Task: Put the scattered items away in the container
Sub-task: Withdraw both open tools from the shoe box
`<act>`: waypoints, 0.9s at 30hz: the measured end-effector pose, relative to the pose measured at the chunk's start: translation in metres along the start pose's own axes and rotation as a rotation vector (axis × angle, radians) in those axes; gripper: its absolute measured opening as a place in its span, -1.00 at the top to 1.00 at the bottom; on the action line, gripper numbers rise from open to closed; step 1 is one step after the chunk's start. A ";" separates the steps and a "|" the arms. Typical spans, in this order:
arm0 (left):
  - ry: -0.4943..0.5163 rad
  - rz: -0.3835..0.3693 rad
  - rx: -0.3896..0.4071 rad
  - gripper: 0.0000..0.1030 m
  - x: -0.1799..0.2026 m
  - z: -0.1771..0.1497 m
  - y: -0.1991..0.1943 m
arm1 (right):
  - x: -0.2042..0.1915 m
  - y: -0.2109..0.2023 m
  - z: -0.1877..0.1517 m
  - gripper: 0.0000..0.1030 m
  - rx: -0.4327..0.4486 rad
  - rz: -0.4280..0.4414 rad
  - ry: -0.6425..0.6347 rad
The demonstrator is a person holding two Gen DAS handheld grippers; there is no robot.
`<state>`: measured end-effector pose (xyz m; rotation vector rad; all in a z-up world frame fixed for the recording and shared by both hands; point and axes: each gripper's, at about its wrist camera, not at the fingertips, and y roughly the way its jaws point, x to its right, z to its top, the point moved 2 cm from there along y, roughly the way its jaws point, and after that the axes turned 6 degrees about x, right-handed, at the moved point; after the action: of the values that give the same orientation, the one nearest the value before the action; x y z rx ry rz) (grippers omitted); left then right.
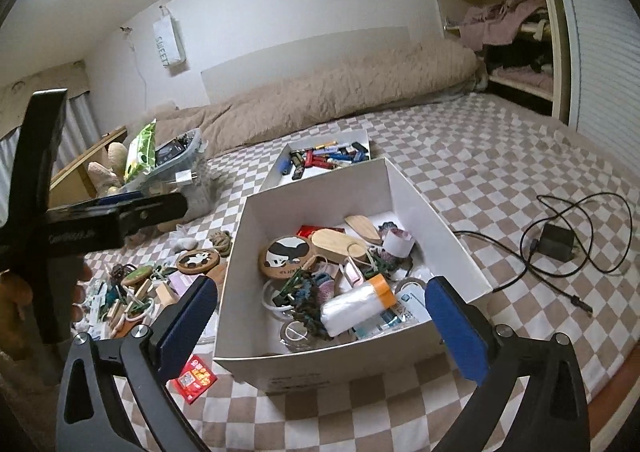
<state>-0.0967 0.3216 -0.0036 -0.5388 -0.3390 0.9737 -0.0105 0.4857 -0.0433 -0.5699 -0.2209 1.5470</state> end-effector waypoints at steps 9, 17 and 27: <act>0.003 0.025 0.029 -1.00 -0.010 -0.023 -0.038 | -0.017 -0.014 -0.005 -1.00 0.029 -0.019 -0.032; -0.005 0.062 0.064 -1.00 -0.023 -0.045 -0.064 | -0.032 -0.022 -0.013 -1.00 0.031 -0.037 -0.077; -0.058 0.093 0.066 -1.00 -0.045 -0.072 -0.082 | -0.050 -0.028 -0.022 -1.00 0.027 -0.029 -0.108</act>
<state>-0.0279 0.2270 -0.0172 -0.4700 -0.3351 1.0884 0.0226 0.4346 -0.0380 -0.4605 -0.2893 1.5520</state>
